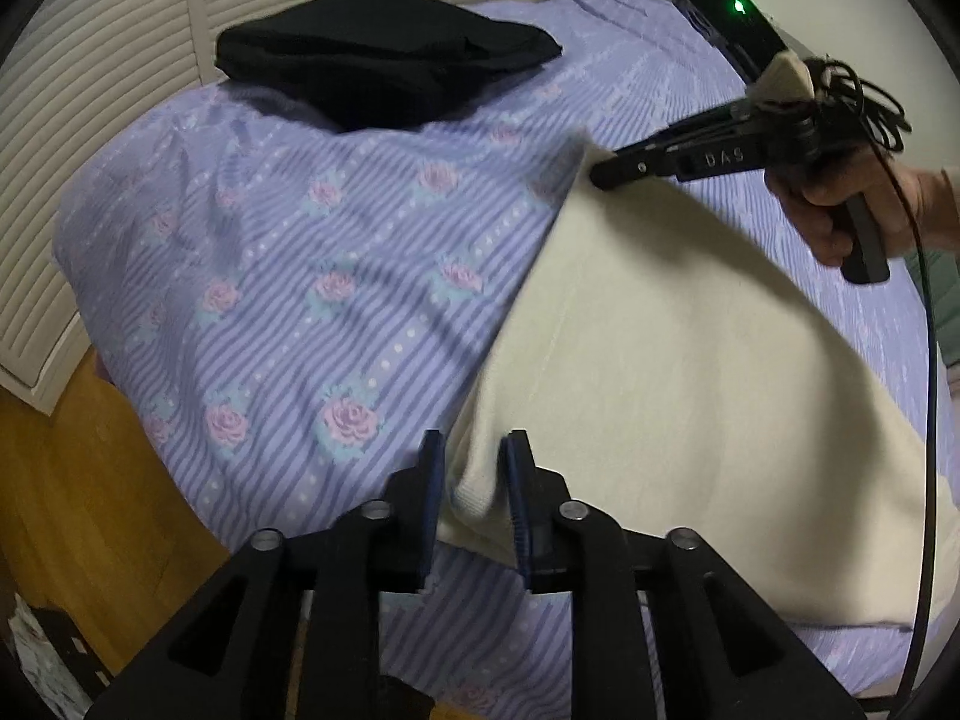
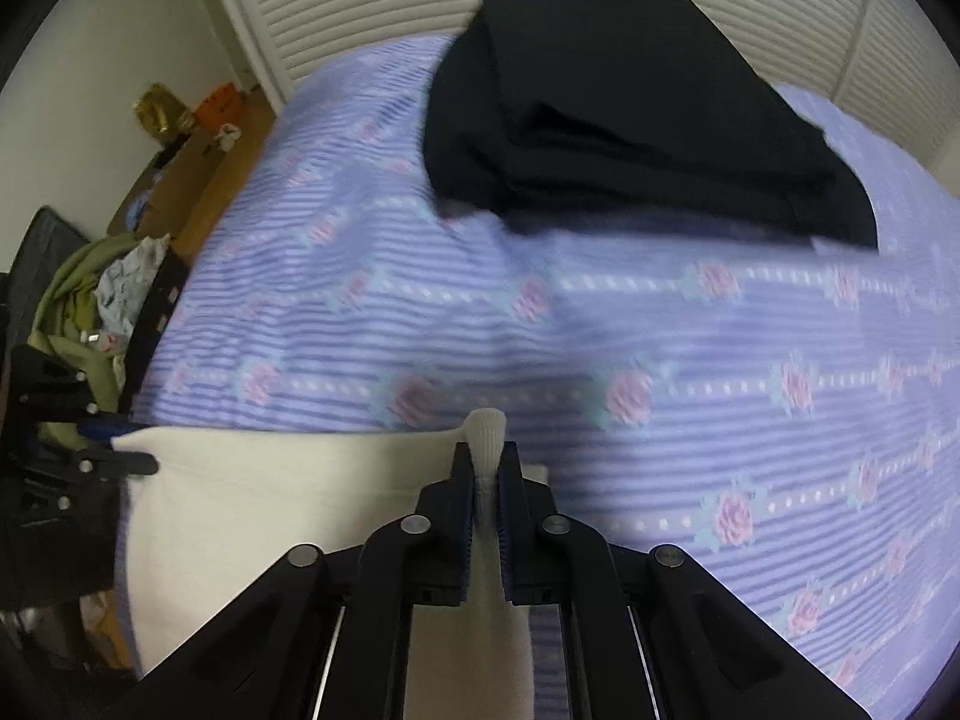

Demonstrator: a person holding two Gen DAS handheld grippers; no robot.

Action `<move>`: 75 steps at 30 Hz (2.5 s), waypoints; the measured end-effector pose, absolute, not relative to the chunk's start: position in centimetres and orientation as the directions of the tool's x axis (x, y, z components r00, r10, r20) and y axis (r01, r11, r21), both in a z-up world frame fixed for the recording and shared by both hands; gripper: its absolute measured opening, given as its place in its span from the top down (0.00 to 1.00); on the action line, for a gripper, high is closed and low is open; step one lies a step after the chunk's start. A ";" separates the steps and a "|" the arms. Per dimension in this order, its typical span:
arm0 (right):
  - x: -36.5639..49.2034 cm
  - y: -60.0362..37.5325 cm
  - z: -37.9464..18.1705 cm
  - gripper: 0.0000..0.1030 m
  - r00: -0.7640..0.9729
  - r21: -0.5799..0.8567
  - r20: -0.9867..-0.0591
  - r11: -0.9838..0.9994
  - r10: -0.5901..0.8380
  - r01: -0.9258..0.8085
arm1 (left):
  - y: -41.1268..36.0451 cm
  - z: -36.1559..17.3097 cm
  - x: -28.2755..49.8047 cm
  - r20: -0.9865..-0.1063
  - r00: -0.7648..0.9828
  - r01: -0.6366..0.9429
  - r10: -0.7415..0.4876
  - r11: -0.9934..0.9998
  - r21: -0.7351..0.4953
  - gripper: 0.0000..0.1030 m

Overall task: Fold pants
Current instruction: 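Open both tools and release the sweatpants, then move both tools over the folded sweatpants toward the waistband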

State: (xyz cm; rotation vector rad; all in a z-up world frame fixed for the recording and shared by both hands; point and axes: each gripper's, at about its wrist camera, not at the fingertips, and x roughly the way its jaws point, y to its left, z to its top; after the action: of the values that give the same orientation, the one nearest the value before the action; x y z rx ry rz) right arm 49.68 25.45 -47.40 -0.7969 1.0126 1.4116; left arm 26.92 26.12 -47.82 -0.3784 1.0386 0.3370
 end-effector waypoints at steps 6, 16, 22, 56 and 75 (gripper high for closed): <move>48.7 25.6 -45.0 0.78 -0.013 0.043 -0.890 0.056 0.456 -0.998 | 26.5 -45.8 25.6 -0.865 0.482 -0.443 0.141 0.891 -0.102 0.49; 46.6 19.9 -35.3 0.50 0.245 -0.053 -0.787 0.335 0.566 -0.941 | 27.2 -39.1 27.0 -0.797 0.592 -0.231 0.119 0.973 -0.026 0.46; 42.2 10.8 -32.3 0.42 0.457 -0.067 -0.768 0.653 0.449 -0.755 | 25.4 -36.2 30.6 -0.778 0.626 0.025 -0.046 0.999 -0.039 0.43; 20.1 -41.3 -42.4 0.42 0.509 0.236 -0.817 0.648 -0.271 0.724 | -25.5 -41.6 48.8 -0.855 0.175 0.919 -0.488 0.392 -0.036 0.49; 24.0 -39.4 -44.4 0.42 0.466 0.195 -0.841 0.650 -0.275 0.735 | -31.1 -51.1 53.8 -0.835 -0.381 0.827 -0.397 0.257 -0.499 0.79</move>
State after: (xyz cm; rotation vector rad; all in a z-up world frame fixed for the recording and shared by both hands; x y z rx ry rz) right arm 23.96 -39.36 -44.36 0.5967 0.8812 -0.6668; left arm 53.75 -31.10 -51.11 0.4342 1.4186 -1.3918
